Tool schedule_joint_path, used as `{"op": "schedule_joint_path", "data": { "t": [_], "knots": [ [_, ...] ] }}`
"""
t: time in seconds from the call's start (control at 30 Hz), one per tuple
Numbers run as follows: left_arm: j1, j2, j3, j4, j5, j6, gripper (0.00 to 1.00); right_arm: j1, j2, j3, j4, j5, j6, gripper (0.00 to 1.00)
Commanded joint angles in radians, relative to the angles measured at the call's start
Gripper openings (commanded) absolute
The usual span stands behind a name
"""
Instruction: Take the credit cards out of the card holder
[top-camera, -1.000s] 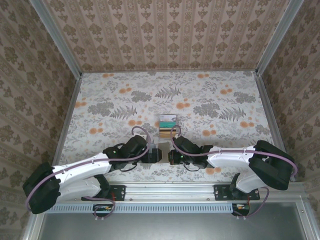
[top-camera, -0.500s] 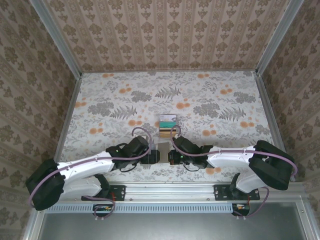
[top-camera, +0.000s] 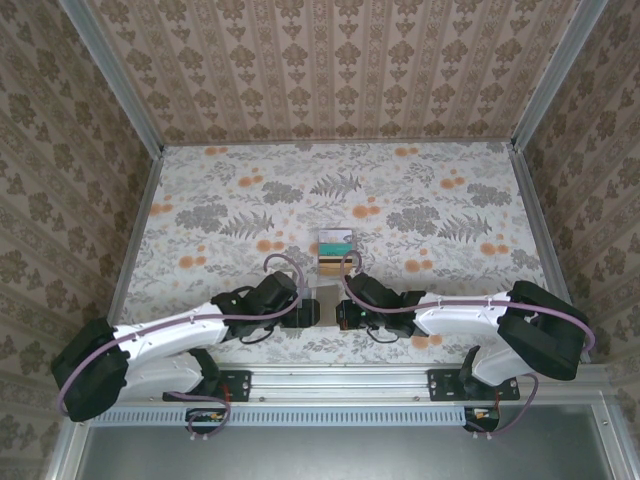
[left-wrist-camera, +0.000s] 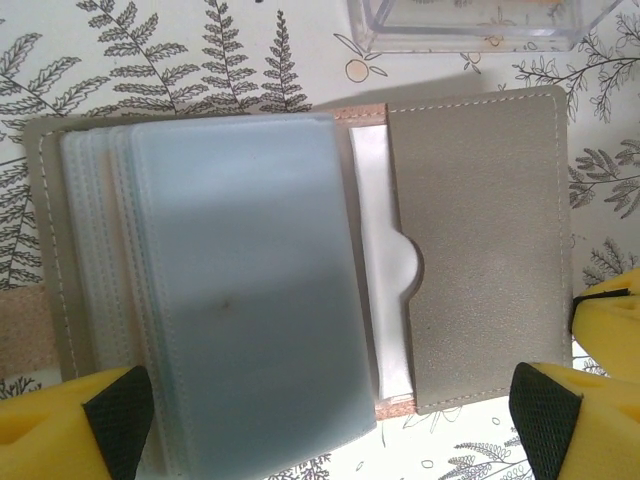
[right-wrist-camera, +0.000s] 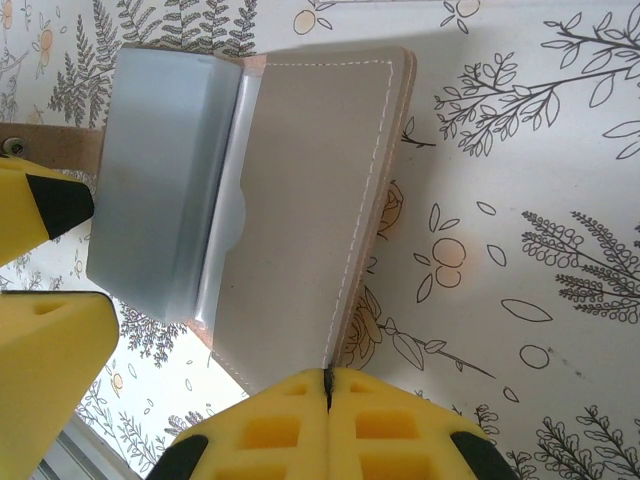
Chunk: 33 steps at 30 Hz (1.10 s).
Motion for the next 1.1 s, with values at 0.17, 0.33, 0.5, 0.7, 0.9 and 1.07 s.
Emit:
{"op": "schedule_joint_path", "data": {
  "t": [0.17,0.33,0.5,0.7,0.9,1.07],
  "knots": [
    [-0.007,0.000,0.014,0.014,0.011,0.007,0.95,0.007,0.017,0.007,0.019,0.015,0.019,0.00],
    [-0.006,0.017,0.011,0.039,0.033,0.008,0.94,0.007,0.018,0.011,0.016,0.014,0.016,0.00],
    [-0.007,0.033,0.013,0.063,0.056,0.011,0.93,0.007,0.019,0.015,0.011,0.014,0.014,0.00],
    [-0.007,0.036,0.020,0.054,0.051,0.016,0.92,0.007,0.018,0.017,0.008,0.016,0.015,0.00],
    [-0.008,0.029,0.020,0.049,0.050,0.018,0.96,0.007,0.019,0.017,0.008,0.016,0.015,0.00],
    [-0.008,0.024,0.021,0.039,0.043,0.016,1.00,0.007,0.019,0.014,0.012,0.018,0.017,0.00]
  ]
}}
